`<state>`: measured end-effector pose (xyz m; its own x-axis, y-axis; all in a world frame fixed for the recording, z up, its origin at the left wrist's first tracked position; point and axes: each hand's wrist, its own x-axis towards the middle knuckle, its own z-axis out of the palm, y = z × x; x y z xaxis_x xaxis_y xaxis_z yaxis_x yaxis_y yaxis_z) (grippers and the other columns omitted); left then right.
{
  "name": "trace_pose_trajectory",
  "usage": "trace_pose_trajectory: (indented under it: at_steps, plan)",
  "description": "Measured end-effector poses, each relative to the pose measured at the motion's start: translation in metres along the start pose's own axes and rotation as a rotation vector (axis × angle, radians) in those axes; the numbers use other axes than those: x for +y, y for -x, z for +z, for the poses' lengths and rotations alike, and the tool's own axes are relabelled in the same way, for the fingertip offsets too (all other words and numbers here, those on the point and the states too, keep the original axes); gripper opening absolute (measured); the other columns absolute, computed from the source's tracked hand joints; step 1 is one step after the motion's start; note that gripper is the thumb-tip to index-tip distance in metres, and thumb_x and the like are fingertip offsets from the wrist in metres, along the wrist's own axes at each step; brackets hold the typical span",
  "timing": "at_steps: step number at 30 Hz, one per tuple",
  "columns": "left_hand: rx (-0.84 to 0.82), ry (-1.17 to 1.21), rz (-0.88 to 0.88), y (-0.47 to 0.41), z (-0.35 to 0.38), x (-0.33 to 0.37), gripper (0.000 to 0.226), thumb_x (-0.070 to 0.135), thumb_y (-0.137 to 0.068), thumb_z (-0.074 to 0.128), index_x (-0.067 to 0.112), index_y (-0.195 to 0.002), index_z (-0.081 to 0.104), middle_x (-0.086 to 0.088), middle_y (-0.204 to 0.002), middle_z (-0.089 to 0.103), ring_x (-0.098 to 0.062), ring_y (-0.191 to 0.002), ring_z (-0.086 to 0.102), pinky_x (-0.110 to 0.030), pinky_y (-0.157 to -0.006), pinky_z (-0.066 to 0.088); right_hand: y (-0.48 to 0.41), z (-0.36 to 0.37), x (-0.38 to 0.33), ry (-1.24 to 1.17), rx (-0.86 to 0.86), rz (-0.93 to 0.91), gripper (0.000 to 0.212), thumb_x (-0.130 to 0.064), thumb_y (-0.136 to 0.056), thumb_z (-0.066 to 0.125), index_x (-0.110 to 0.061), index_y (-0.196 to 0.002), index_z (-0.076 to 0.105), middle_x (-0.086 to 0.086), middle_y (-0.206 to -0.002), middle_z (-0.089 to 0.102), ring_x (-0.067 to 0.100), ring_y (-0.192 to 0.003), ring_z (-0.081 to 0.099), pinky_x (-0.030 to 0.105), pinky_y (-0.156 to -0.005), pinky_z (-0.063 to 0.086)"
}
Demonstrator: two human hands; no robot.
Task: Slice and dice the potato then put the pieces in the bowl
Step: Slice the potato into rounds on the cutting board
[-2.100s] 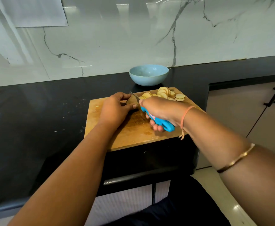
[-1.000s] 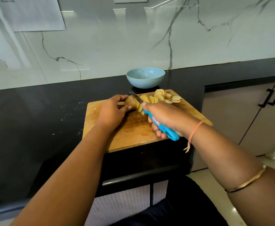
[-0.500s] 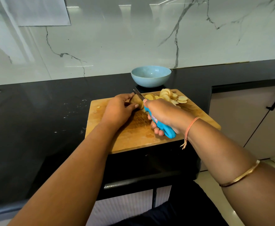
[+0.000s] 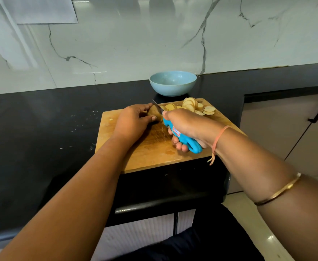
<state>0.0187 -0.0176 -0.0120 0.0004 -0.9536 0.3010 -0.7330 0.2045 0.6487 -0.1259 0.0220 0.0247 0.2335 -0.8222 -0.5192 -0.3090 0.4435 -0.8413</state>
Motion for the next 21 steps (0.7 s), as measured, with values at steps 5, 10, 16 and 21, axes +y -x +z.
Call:
trace_pose_trajectory:
  at_steps: [5,10,16,21]
  plan:
    - [0.024,0.004,0.037,0.003,0.001,-0.003,0.045,0.016,-0.089,0.064,0.015,-0.133,0.055,-0.003,-0.133,0.059,-0.016,-0.12,0.055,-0.024,-0.1,0.04,-0.017,0.012,-0.015,0.207,0.138,-0.054,0.037,-0.036,-0.1,0.032,-0.009,-0.077,0.04,0.006,-0.064,0.04,0.014,-0.041,0.04,0.011,-0.032,0.033]
    - [0.018,-0.002,0.024,0.002,0.002,-0.002,0.046,0.017,-0.091,0.063,0.015,-0.136,0.053,-0.002,-0.135,0.057,-0.016,-0.122,0.053,-0.022,-0.099,0.038,-0.012,0.008,-0.014,0.241,0.126,-0.049,0.032,-0.034,-0.101,0.033,-0.013,-0.076,0.036,0.006,-0.069,0.038,0.009,-0.024,0.037,0.011,-0.032,0.033]
    - [0.035,-0.006,-0.02,-0.001,0.001,-0.002,0.045,0.023,-0.094,0.058,0.013,-0.137,0.05,-0.004,-0.135,0.057,-0.018,-0.122,0.053,-0.024,-0.097,0.039,0.008,-0.004,-0.002,0.336,0.112,0.043,0.037,-0.037,-0.101,0.037,-0.011,-0.076,0.038,0.005,-0.066,0.04,0.008,-0.021,0.039,0.011,-0.029,0.033]
    - [0.03,-0.017,-0.051,-0.003,0.002,-0.004,0.041,0.023,-0.098,0.051,0.015,-0.138,0.048,-0.004,-0.13,0.059,-0.017,-0.117,0.054,-0.021,-0.086,0.038,0.017,-0.007,0.001,0.424,0.137,0.055,0.036,-0.041,-0.098,0.04,-0.012,-0.077,0.042,0.004,-0.066,0.045,0.01,-0.028,0.046,0.013,-0.033,0.037]
